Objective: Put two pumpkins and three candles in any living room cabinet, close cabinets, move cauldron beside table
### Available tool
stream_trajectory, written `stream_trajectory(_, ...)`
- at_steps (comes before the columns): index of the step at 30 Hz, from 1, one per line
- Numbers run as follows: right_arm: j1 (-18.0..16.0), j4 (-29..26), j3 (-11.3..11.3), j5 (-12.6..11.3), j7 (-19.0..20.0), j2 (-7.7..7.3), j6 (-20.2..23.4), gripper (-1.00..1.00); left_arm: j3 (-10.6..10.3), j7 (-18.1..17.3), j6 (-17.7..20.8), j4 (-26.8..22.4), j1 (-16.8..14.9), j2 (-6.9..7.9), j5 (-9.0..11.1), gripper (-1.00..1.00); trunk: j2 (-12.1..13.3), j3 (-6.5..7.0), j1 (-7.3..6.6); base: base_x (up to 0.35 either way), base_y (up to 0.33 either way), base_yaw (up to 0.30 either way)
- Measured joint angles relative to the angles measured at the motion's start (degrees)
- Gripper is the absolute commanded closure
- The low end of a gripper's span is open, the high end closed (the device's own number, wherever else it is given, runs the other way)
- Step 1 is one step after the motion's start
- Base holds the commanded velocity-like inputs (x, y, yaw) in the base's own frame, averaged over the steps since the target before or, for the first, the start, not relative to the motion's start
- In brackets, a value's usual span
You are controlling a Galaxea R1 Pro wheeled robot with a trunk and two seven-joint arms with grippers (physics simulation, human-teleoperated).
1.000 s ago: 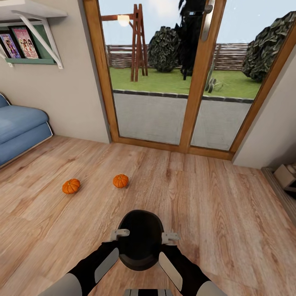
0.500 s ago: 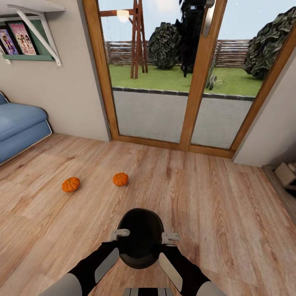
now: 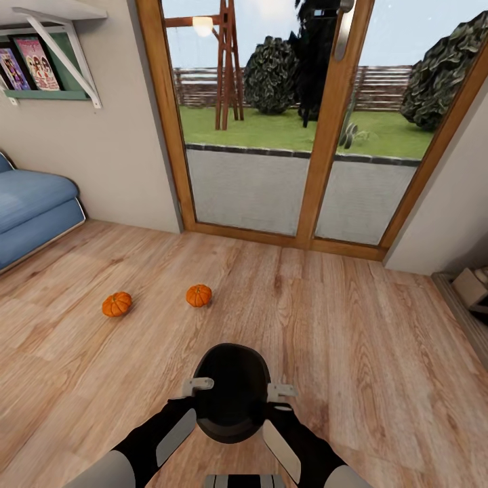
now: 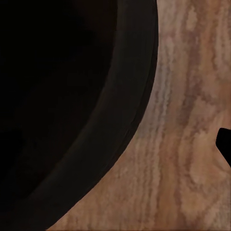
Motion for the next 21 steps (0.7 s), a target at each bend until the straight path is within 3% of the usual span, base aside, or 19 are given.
stream_trajectory(9,-0.06,2.65,-0.02,0.01,0.44,0.01,-4.77,-1.00,0.00,0.00,-0.02,0.00,0.00,0.03,0.00,-1.00,0.00,0.00,0.00,0.000,0.000,0.000)
stream_trajectory(14,-0.08,2.81,-0.02,0.04,0.44,0.01,-5.17,-1.00,0.00,0.00,-0.03,0.00,0.00,-0.01,0.00,-1.00,-0.05,-0.88,0.10,0.000,0.000,0.000)
stream_trajectory(21,-0.09,2.82,-0.02,0.04,0.47,0.01,-5.23,-1.00,0.00,0.00,-0.02,0.00,0.00,0.00,0.00,-1.00,-0.05,-0.88,0.10,0.000,0.000,0.000)
